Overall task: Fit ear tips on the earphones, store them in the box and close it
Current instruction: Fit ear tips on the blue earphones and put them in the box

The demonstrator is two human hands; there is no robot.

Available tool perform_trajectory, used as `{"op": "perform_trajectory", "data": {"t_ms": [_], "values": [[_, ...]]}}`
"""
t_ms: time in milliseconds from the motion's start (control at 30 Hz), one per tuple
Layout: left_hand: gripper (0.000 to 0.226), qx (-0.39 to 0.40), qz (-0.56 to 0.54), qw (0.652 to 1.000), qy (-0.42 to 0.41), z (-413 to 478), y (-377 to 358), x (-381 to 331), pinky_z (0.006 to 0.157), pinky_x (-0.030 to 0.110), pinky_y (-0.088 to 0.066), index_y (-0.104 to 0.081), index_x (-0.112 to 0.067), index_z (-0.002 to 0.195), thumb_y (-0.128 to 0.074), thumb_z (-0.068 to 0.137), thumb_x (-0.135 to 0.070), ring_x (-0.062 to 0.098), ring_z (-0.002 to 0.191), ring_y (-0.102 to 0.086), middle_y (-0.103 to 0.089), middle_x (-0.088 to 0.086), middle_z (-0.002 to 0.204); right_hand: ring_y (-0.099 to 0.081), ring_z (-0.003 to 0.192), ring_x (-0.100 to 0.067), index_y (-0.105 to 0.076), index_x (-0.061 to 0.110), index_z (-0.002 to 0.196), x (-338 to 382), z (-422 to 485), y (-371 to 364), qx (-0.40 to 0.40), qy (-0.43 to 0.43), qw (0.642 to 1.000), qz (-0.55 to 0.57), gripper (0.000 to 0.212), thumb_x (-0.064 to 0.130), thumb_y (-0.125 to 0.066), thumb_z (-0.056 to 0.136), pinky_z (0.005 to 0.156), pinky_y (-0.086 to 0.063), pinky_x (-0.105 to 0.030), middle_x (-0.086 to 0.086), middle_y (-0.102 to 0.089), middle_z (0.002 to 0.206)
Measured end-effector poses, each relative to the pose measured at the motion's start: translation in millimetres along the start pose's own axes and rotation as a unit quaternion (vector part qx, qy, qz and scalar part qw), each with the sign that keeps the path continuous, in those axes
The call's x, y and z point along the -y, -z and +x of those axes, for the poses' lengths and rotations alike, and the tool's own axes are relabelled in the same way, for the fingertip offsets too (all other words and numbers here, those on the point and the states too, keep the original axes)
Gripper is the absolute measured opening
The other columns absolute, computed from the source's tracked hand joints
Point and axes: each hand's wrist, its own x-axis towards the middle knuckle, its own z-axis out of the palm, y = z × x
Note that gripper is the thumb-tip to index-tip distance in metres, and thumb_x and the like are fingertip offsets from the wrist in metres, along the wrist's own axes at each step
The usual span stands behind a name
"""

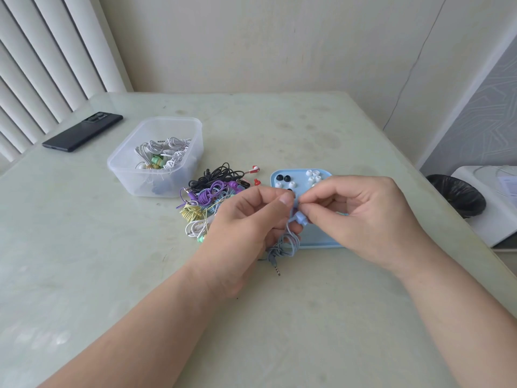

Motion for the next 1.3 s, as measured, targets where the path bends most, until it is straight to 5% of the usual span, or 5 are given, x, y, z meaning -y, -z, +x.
{"op": "perform_trajectory", "data": {"t_ms": [333, 800, 967, 1033, 1300], "values": [[0.023, 0.023, 0.007, 1.000, -0.017, -1.4, -0.7, -0.2, 0.076, 0.028, -0.057, -0.071, -0.004, 0.106, -0.075, 0.086, 0.006, 0.023, 0.079, -0.071, -0.078, 0.012, 0.091, -0.075, 0.073, -0.021, -0.078, 0.006, 0.096, -5.9, 3.3, 1.4, -0.005, -0.037, 0.994, 0.105, 0.019, -0.009, -0.071, 0.087, 0.071, -0.059, -0.026, -0.012, -0.078, 0.084], [0.031, -0.005, -0.030, 0.999, 0.015, -0.6, -2.3, -2.1, 0.091, 0.048, -0.051, -0.074, -0.011, 0.107, -0.078, 0.077, -0.005, 0.026, 0.080, -0.072, -0.077, 0.012, 0.094, -0.075, 0.075, -0.029, -0.075, 0.006, 0.099, -8.1, 5.8, -0.2, -0.034, -0.121, 0.978, 0.165, 0.017, -0.004, -0.062, 0.096, 0.071, -0.062, -0.035, -0.014, -0.078, 0.085], [0.026, -0.019, -0.013, 1.000, 0.004, -2.0, -4.3, -2.4, 0.083, 0.039, -0.054, -0.073, -0.011, 0.101, -0.081, 0.080, 0.002, 0.026, 0.079, -0.073, -0.077, 0.011, 0.090, -0.068, 0.070, -0.008, -0.075, 0.020, 0.104, -25.1, 12.4, 16.9, -0.177, -0.127, 0.975, -0.046, 0.018, 0.007, -0.066, 0.095, 0.068, -0.055, -0.020, 0.004, -0.075, 0.082], [0.025, -0.033, 0.020, 0.999, -0.011, -2.8, -5.6, -1.8, 0.078, 0.034, -0.057, -0.072, -0.010, 0.099, -0.079, 0.083, 0.008, 0.025, 0.079, -0.074, -0.077, 0.010, 0.087, -0.060, 0.063, -0.005, -0.076, 0.021, 0.097, -31.2, 12.4, 19.9, -0.160, -0.123, 0.970, -0.132, 0.016, 0.008, -0.069, 0.092, 0.062, -0.046, -0.008, 0.012, -0.070, 0.078], [0.025, -0.060, 0.042, 0.997, -0.037, -2.4, -5.3, -2.8, 0.078, 0.029, -0.059, -0.073, -0.011, 0.100, -0.080, 0.083, 0.005, 0.025, 0.085, -0.077, -0.079, 0.008, 0.092, -0.054, 0.065, 0.001, -0.079, 0.018, 0.090, -49.8, 15.8, 7.1, -0.059, -0.068, 0.958, -0.272, 0.007, 0.013, -0.078, 0.086, 0.063, -0.037, -0.008, 0.007, -0.060, 0.079]]}}
